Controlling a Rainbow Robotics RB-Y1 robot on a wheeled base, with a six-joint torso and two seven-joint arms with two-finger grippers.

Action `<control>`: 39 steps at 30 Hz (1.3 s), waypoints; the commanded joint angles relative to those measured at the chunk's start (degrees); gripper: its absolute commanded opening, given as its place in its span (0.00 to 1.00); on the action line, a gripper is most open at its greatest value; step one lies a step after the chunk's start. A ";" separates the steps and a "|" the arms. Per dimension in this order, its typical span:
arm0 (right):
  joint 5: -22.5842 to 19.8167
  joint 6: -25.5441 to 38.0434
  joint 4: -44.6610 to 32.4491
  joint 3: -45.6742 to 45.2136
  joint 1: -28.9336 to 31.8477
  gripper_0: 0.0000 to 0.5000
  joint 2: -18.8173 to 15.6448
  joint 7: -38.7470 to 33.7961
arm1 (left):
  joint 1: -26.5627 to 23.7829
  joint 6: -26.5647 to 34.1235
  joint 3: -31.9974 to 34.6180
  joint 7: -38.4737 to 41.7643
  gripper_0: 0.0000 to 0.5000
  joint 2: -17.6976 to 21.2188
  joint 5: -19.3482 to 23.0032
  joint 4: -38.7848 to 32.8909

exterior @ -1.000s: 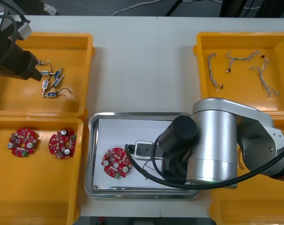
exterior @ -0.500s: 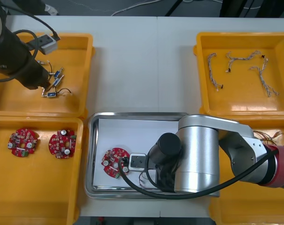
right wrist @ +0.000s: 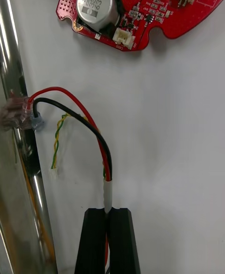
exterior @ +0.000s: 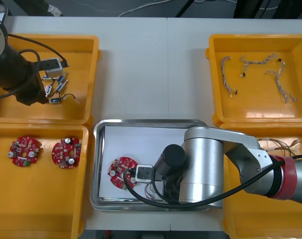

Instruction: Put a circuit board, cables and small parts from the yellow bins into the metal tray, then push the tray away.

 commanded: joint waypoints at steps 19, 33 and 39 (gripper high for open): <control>-1.16 -0.98 -3.26 -5.26 -0.67 1.00 -1.41 0.37 | 2.26 -6.57 1.46 -5.01 1.00 -1.40 2.37 6.91; -17.33 7.37 -6.42 -23.45 -0.93 1.00 -6.59 0.19 | 2.35 -6.48 1.46 -4.83 0.98 -4.12 0.18 6.91; -24.10 13.17 -8.62 -31.89 -0.93 1.00 -10.64 -0.68 | 2.26 -7.10 1.46 -4.57 0.96 -5.09 -0.88 6.91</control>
